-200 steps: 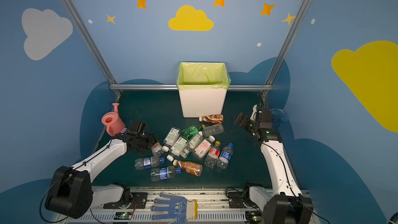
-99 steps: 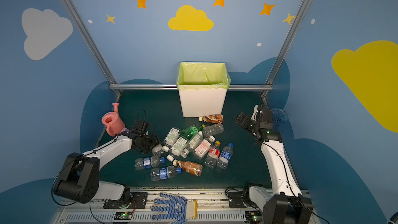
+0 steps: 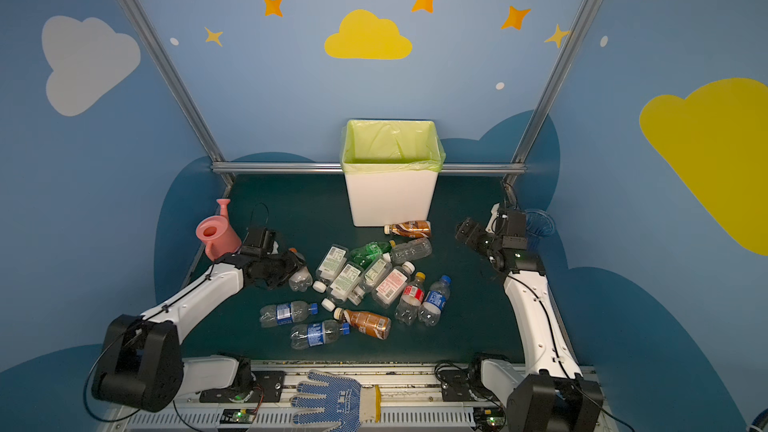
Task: Throw the plastic bottles in the bin
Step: 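Lift the orange-capped bottle over the bin and release it with the left gripper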
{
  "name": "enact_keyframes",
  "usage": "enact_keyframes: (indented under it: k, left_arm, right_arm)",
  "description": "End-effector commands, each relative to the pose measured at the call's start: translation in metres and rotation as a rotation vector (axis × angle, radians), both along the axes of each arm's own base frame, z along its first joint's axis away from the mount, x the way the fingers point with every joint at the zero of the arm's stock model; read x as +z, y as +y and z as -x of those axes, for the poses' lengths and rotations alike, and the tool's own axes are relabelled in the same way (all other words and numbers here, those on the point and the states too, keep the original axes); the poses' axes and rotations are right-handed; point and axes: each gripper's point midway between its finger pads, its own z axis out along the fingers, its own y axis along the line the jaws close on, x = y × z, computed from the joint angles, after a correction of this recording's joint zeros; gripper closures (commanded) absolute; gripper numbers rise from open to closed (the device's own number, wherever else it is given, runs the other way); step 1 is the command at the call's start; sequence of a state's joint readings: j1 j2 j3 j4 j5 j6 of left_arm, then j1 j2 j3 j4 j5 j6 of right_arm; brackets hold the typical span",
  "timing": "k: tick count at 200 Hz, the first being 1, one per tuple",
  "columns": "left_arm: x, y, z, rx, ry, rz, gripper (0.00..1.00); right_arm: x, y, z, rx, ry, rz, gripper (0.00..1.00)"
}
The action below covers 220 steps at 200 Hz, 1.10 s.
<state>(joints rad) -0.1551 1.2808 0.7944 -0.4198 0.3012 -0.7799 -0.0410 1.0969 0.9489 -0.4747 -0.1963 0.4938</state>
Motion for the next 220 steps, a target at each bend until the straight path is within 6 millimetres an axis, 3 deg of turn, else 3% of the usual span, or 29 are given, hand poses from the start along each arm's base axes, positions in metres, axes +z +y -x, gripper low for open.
enact_keyframes:
  k: [1, 22, 42, 54, 70, 88, 100, 107, 110, 111, 113, 114, 116, 126, 142, 144, 148, 151, 161, 194, 220]
  left_arm:
    - [0.103, 0.023, -0.048, 0.056, -0.33, -0.041, 0.5]
    - [0.213, 0.047, -0.078, 0.085, -0.595, -0.099, 0.49]
    - [0.316, 0.057, -0.095, 0.105, -0.832, -0.112, 0.49]
    - [0.366, 0.056, -0.103, 0.115, -0.969, -0.093, 0.49]
    - [0.41, 0.046, -0.117, 0.111, -1.103, -0.016, 0.49]
    - [0.418, 0.011, -0.146, 0.052, -1.123, 0.028, 0.49]
    - [0.407, -0.033, -0.167, -0.041, -1.09, -0.007, 0.47]
    - [0.388, -0.059, -0.187, -0.086, -1.038, -0.052, 0.45]
    - [0.381, -0.071, -0.194, -0.113, -1.017, -0.067, 0.44]
    - [0.392, -0.075, -0.194, -0.117, -1.042, -0.063, 0.43]
    - [0.375, -0.085, -0.201, -0.14, -0.997, -0.071, 0.42]
    - [0.386, -0.087, -0.202, -0.14, -1.025, -0.067, 0.41]
    - [0.386, -0.093, -0.203, -0.156, -1.013, -0.066, 0.4]
    - [0.361, -0.13, -0.228, -0.231, -0.92, -0.046, 0.35]
    - [0.354, -0.158, -0.241, -0.268, -0.908, 0.046, 0.22]
    - [0.345, -0.161, -0.245, -0.271, -0.893, 0.052, 0.21]
    - [0.343, -0.168, -0.249, -0.295, -0.888, 0.106, 0.13]
    - [0.36, -0.167, -0.246, -0.291, -0.922, 0.154, 0.09]
    - [0.365, -0.164, -0.249, -0.251, -0.927, 0.169, 0.0]
    - [0.432, -0.14, -0.207, -0.191, -1.165, -0.011, 0.0]
    - [0.45, -0.131, -0.18, -0.209, -1.213, -0.059, 0.0]
  right_arm:
    - [-0.005, -0.007, 0.001, -0.022, 0.004, 0.02, 0.04]
    - [-0.004, -0.011, 0.003, -0.027, 0.0, 0.027, 0.04]
    - [0.001, -0.02, 0.009, -0.068, -0.016, 0.047, 0.04]
    - [0.004, -0.027, 0.013, -0.094, -0.032, 0.06, 0.04]
    - [0.009, -0.035, 0.019, -0.13, -0.058, 0.064, 0.04]
    - [0.014, -0.041, 0.025, -0.153, -0.08, 0.056, 0.04]
    - [0.015, -0.042, 0.026, -0.161, -0.093, 0.043, 0.04]
    - [0.015, -0.041, 0.025, -0.157, -0.099, 0.031, 0.04]
    - [0.015, -0.04, 0.024, -0.154, -0.103, 0.024, 0.04]
    - [0.015, -0.04, 0.024, -0.154, -0.104, 0.022, 0.04]
    - [0.015, -0.039, 0.024, -0.15, -0.105, 0.016, 0.04]
    - [0.016, -0.038, 0.023, -0.148, -0.107, 0.013, 0.04]
    - [0.015, -0.037, 0.022, -0.145, -0.107, 0.008, 0.04]
    - [0.016, -0.031, 0.019, -0.117, -0.106, -0.027, 0.04]
    - [0.018, -0.019, 0.015, -0.054, -0.09, -0.07, 0.04]
    - [0.02, -0.018, 0.015, -0.05, -0.091, -0.071, 0.04]
    - [0.021, -0.017, 0.016, -0.04, -0.083, -0.069, 0.04]
    - [0.021, -0.016, 0.017, -0.037, -0.076, -0.068, 0.04]
    - [0.021, -0.019, 0.021, -0.043, -0.064, -0.054, 0.04]
    - [0.012, -0.022, 0.034, -0.064, -0.065, -0.03, 0.04]
    - [-0.007, -0.018, 0.041, -0.071, -0.016, -0.075, 0.04]
